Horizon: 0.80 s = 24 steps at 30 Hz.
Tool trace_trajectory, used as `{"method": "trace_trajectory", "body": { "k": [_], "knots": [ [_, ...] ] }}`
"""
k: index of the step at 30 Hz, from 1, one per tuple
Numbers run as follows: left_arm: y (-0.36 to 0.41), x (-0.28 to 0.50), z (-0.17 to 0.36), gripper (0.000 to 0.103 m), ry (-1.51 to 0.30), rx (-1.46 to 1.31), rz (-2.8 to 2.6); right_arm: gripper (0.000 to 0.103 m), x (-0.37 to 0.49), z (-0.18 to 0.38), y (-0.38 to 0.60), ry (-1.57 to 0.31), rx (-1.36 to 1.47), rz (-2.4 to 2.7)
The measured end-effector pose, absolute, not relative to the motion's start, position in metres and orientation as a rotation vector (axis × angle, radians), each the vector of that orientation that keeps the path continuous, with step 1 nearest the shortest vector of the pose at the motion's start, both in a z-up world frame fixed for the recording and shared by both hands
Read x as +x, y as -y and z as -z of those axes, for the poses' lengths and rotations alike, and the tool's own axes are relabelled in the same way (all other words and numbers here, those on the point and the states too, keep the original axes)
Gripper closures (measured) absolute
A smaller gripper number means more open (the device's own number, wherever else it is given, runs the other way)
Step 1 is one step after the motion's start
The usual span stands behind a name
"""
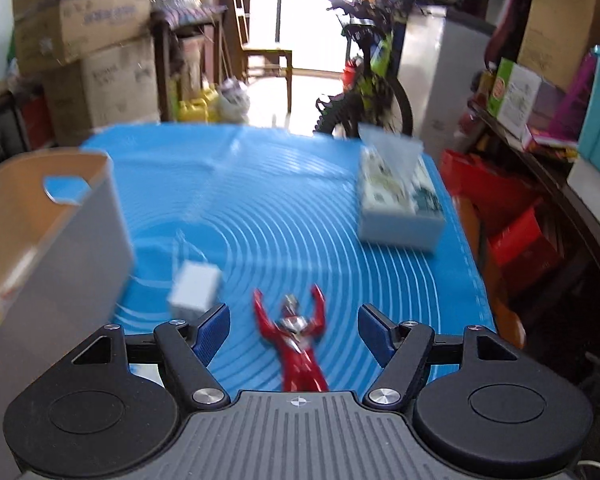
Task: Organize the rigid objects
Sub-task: 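Move the right gripper to the red action figure and grasp it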
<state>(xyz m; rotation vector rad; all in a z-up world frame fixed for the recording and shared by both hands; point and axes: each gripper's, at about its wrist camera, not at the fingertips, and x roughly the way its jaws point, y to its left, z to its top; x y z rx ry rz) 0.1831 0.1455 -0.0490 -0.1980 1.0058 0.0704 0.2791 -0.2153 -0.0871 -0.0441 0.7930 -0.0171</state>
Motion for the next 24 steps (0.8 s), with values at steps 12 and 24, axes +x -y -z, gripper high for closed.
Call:
{"method": "trace_trajectory", "body": {
  "k": [12, 24],
  "knots": [
    [-0.146, 0.183, 0.049, 0.096, -1.006, -0.196, -0.072, 0.033, 0.287, 0.131, 0.222, -0.819, -0.070, -0.004],
    [-0.146, 0.183, 0.049, 0.096, -1.006, -0.194, -0.073, 0.065, 0.291, 0.135, 0.214, -0.840, -0.101, -0.091]
  ]
}}
